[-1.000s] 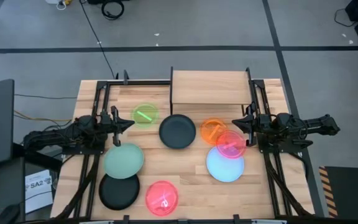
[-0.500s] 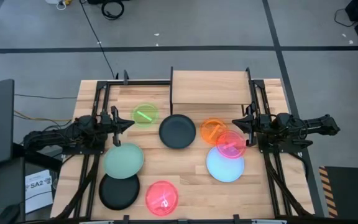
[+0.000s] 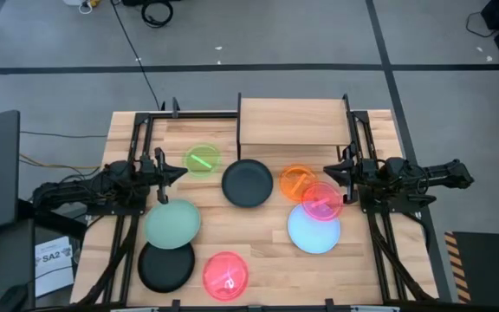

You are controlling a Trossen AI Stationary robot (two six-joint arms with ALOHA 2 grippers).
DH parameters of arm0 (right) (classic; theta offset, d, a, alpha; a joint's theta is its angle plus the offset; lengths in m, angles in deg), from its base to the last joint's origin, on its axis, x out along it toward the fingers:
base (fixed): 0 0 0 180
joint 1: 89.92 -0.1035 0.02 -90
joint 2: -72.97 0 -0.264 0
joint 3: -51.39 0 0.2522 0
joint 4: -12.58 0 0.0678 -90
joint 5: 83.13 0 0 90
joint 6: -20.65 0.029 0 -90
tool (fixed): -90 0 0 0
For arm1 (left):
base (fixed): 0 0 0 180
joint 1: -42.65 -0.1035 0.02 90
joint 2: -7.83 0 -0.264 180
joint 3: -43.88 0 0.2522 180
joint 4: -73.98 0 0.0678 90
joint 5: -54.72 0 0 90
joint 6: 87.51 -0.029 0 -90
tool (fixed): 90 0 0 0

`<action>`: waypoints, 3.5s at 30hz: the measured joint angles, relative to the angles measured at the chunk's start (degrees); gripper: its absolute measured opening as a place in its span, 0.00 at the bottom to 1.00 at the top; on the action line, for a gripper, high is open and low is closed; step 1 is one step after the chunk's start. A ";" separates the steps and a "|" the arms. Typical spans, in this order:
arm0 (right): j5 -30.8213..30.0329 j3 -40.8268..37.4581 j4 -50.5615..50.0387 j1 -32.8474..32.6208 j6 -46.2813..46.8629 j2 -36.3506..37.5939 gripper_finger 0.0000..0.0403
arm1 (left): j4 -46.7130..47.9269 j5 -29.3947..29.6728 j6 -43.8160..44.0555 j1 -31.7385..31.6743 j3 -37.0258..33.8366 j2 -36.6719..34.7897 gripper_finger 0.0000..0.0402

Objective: Place and stack plates onto a shelf
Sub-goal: Put the right pink plate on the shelf

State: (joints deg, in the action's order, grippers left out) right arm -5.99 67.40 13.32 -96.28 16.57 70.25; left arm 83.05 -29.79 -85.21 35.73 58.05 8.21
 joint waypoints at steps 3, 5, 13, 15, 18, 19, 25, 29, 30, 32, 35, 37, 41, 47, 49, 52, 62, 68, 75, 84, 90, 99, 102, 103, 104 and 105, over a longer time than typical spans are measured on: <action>-0.23 0.01 0.00 -0.01 -0.65 0.00 0.17 | 0.00 0.01 0.00 0.02 0.00 0.00 0.03; -1.19 0.00 0.00 0.00 -0.81 0.00 0.22 | 0.00 0.01 0.00 0.00 0.00 0.00 0.03; -0.83 0.00 -0.47 -0.01 -0.71 0.00 0.41 | 0.00 -0.01 0.00 0.02 0.00 0.00 0.03; -1.40 0.00 -0.78 -0.02 -0.88 -0.02 0.45 | 0.00 0.01 -0.02 0.02 0.00 0.00 0.03; -6.44 0.00 -0.92 -0.01 0.32 -0.02 0.48 | 0.00 0.01 -0.02 0.00 0.00 0.00 0.03; -7.98 0.00 -0.92 0.00 0.65 -0.02 0.49 | 0.00 0.01 -0.01 0.00 0.00 0.00 0.03; -11.09 0.01 -0.91 0.00 0.88 -0.02 0.50 | -0.01 0.01 -0.02 0.02 0.00 0.00 0.03; -11.08 0.00 1.61 -0.02 3.59 -0.02 0.49 | -0.02 0.01 0.00 0.00 0.00 0.00 0.03; -11.08 0.00 3.19 -0.02 4.12 -0.02 0.49 | -0.02 0.01 0.00 0.00 0.00 0.00 0.03; -11.08 0.00 6.57 -0.02 3.96 -0.02 0.49 | -0.02 0.01 0.00 0.00 0.00 0.00 0.03; -11.72 0.00 10.70 -0.01 3.84 -0.01 0.49 | -0.02 0.01 -0.02 0.01 0.00 0.00 0.03; -12.24 0.68 10.16 -0.02 4.09 -0.03 0.49 | -0.02 0.01 -0.02 0.00 0.00 0.01 0.03; -13.05 4.63 5.46 -0.02 5.66 -1.63 0.49 | -0.05 0.01 -0.02 0.01 0.00 0.02 0.03; -15.81 15.35 -8.98 -0.02 10.88 -7.89 0.49 | -0.07 0.01 -0.02 0.01 0.00 0.02 0.03; -16.75 19.90 -16.72 -0.02 14.88 -10.39 0.49 | -0.07 0.00 -0.02 0.00 0.00 0.02 0.03; -17.56 27.54 -29.11 -0.02 21.58 -14.17 0.49 | -0.07 0.01 -0.02 0.00 0.00 0.02 0.03; -17.71 43.68 -56.10 1.73 38.70 -28.23 0.49 | -0.11 0.01 0.02 0.02 0.00 0.02 0.03; -7.77 44.61 -62.46 4.98 40.62 -36.46 0.49 | -0.11 0.01 0.00 0.01 0.00 0.02 0.03; 3.48 44.61 -69.06 11.32 40.70 -44.20 0.49 | -0.09 0.01 0.00 0.00 0.00 0.02 0.03; 6.97 44.63 -76.53 17.00 43.56 -50.70 0.49 | -0.04 0.01 0.00 0.02 0.00 0.02 0.03; 7.02 44.63 -80.24 18.17 43.52 -55.08 0.49 | -0.02 0.01 0.02 0.00 0.00 0.02 0.03; 10.16 44.63 -80.15 18.36 39.11 -61.79 0.49 | 0.00 0.01 0.00 0.00 0.00 0.02 0.03; 10.19 44.63 -80.15 18.49 37.22 -63.96 0.49 | 0.00 -0.01 0.00 0.02 0.00 0.02 0.03; 10.16 44.63 -80.15 18.61 36.67 -64.64 0.49 | 0.00 0.01 0.00 0.01 0.00 0.02 0.03; 10.17 44.63 -80.15 18.79 36.23 -65.33 0.49 | 0.00 0.00 0.02 0.01 0.00 0.02 0.03; 10.21 44.63 -80.15 19.01 35.63 -66.03 0.49 | 0.00 -0.01 0.02 0.01 0.00 0.02 0.03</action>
State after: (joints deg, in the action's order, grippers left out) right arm 4.22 112.02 -66.83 -77.27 52.20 4.22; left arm 83.05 -29.80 -85.19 35.74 58.05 8.23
